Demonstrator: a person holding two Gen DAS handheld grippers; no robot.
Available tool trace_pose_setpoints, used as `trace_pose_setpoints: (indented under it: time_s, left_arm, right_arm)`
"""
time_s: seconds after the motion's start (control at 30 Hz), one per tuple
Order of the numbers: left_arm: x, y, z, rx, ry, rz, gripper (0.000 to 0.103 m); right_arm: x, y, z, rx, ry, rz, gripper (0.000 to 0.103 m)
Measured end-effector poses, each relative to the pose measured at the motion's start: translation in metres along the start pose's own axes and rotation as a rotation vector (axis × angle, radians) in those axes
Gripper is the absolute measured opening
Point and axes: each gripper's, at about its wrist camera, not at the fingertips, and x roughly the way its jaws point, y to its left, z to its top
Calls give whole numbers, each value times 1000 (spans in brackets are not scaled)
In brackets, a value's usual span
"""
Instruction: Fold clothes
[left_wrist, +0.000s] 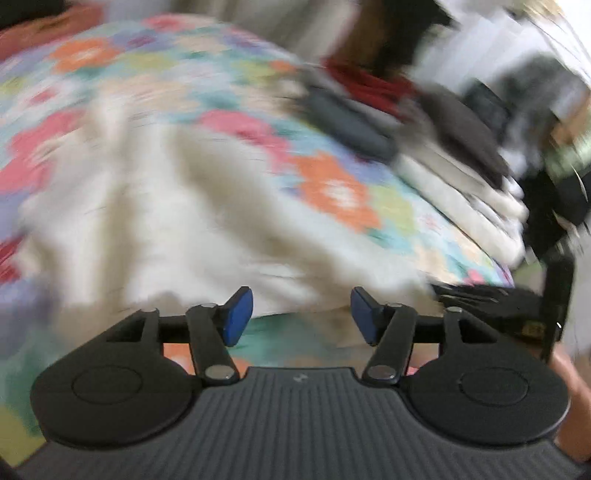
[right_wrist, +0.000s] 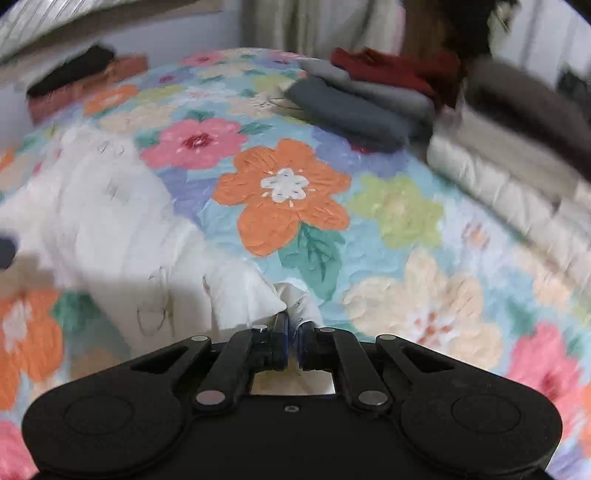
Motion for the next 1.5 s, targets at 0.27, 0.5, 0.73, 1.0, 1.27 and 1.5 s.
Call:
trace_pose_setpoints:
  time_s: [0.27,0.5,0.73,1.0,1.27,1.5]
  left_arm:
    - [-3,74,10,-73,-11,269,64]
    - [14,87,5,-147,68,116,76]
    - [45,102,-9,-225,62,87,96]
    - [19,71,-2,-37,-113,102,2]
    - [-26,76,15,-31,-333,82,2]
    - [-14,82,17,-84,-309,27,2]
  right_arm:
    - [5,-17,17,-107,0,-199,11]
    - [-23,-14,31,12,-109,137,58]
    - [-28,34,39,-77,-127,435,87]
    - [23,60,34,-158,-7,168,60]
    - [-28,23,81,19,-204,166,11]
    - [-55,34,148,-90,-397,36,8]
